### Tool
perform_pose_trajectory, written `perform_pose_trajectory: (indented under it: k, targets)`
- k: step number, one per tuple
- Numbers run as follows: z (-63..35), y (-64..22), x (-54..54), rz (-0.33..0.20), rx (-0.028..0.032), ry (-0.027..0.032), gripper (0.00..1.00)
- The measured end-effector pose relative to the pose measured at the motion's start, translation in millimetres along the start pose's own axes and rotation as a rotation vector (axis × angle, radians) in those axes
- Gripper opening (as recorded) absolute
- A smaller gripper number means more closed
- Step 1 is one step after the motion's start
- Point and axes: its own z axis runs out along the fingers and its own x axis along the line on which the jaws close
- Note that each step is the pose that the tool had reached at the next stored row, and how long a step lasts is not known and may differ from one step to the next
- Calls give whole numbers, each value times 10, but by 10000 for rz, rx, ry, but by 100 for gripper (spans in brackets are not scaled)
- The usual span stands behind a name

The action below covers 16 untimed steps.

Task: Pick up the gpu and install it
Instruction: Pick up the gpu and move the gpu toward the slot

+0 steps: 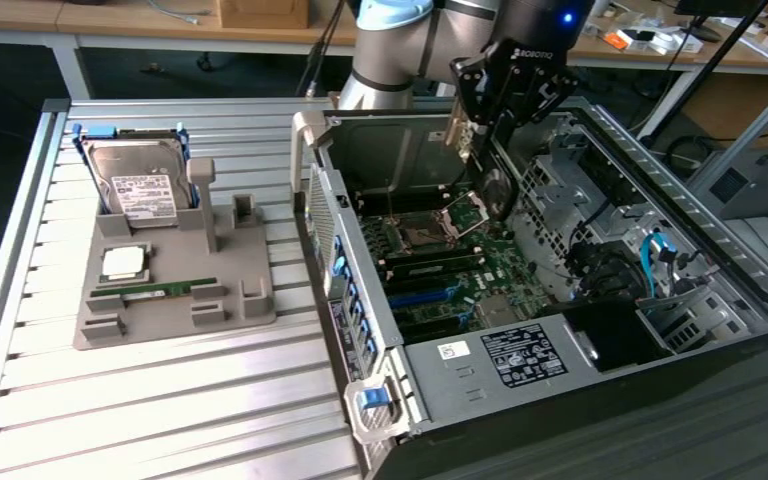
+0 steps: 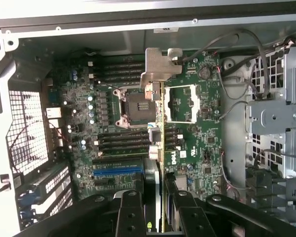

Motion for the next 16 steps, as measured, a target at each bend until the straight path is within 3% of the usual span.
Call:
perform_pose_trajectory:
  k: [6, 16]
  targets:
    - [32, -67, -11, 0, -1, -1, 27]
    - [79, -98, -64, 0, 8, 0, 27]
